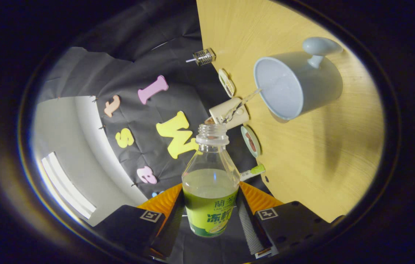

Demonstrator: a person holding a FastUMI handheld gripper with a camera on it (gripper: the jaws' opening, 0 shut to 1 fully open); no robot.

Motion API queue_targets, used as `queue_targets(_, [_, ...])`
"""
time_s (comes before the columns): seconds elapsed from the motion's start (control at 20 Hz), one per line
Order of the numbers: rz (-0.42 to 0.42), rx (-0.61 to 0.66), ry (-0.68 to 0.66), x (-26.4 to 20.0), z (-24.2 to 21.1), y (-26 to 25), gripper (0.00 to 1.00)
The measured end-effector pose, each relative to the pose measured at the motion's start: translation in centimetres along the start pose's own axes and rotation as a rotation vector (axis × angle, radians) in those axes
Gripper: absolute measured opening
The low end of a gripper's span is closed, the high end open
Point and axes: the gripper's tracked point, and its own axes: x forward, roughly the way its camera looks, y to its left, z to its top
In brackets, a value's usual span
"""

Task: Take the bottle from table, then pour the juice into the cup, finally place the bottle on the coaster

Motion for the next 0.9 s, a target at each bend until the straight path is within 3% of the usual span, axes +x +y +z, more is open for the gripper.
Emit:
queue_targets(0.4, [0.013, 0.058, 0.008, -0.2, 0.5, 0.4, 0.79])
queue_targets(0.6, [-0.029, 0.121, 0.012, 0.3, 0.2, -0.4, 0.79])
queue_targets(0.9, [0.017, 0.187, 0.007, -0.1, 0.8, 2.1, 0.79])
